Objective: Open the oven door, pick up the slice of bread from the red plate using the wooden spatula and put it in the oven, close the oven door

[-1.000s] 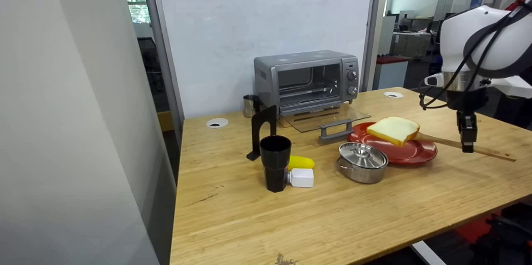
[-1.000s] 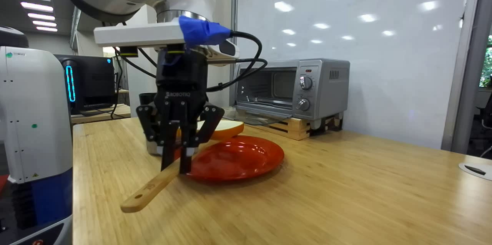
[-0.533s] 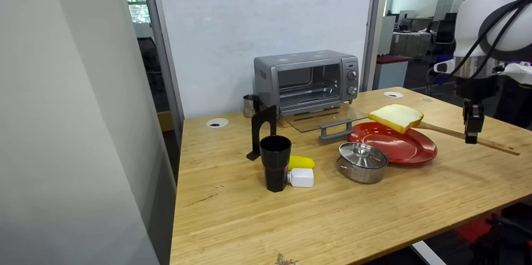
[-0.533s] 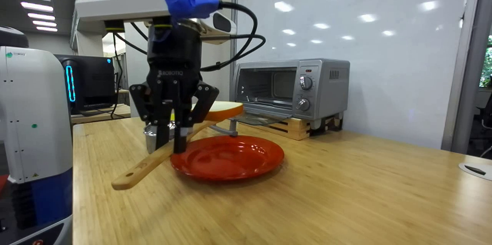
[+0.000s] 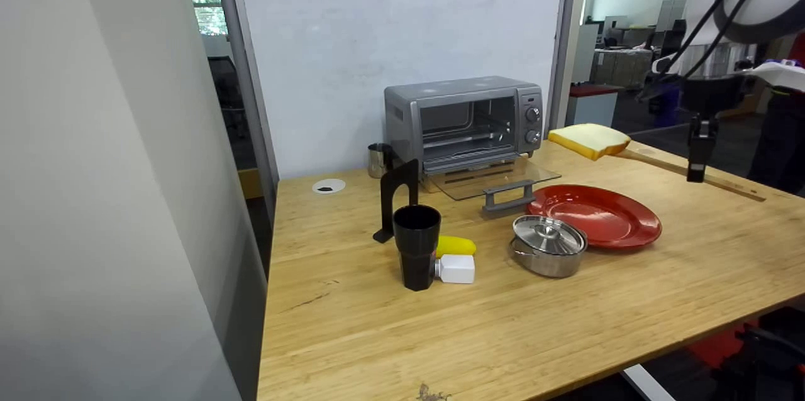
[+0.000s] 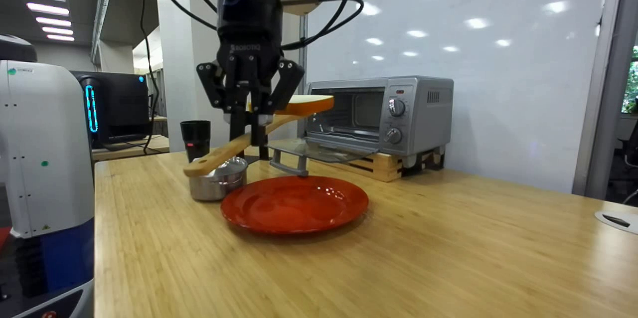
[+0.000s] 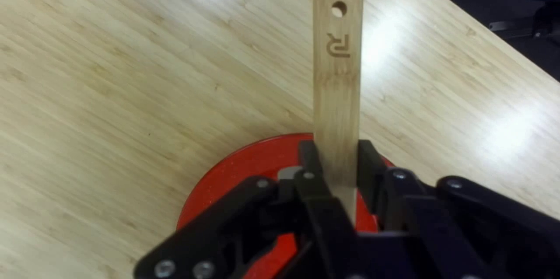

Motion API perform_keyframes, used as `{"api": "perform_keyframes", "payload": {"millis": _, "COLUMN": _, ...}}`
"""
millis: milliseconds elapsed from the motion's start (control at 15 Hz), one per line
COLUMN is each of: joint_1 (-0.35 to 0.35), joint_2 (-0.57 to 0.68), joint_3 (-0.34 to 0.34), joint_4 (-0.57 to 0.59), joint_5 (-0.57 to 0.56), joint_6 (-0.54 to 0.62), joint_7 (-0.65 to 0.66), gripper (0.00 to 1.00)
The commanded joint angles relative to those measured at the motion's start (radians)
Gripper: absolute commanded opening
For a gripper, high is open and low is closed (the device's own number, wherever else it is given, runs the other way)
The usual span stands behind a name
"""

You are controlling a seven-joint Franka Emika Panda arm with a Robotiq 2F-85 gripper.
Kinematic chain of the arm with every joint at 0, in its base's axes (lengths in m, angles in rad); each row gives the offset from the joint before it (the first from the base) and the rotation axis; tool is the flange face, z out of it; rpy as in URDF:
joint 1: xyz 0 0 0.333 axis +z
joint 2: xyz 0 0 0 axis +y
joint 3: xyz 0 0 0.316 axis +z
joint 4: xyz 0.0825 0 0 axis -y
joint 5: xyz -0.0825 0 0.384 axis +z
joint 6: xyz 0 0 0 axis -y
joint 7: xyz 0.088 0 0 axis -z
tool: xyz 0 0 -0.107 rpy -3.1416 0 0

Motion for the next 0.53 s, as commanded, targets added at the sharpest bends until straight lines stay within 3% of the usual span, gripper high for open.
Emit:
{"api": "perform_keyframes", "payload": {"millis": 0, "joint_1": 0.025, "joint_2": 0.077, "joint_3": -0.005, "joint_4": 0.135, "joint_5": 0.053, "joint_6": -0.084, "joint_7": -0.026, "gripper": 0.06}}
{"api": "perform_keyframes", "payload": {"millis": 467, "joint_1": 0.048, "joint_2": 0.221, "joint_3": 0.011, "joint_4": 0.343, "joint_5": 0.118, "joint_6": -0.209, "joint_7": -0.026, "gripper": 0.06}}
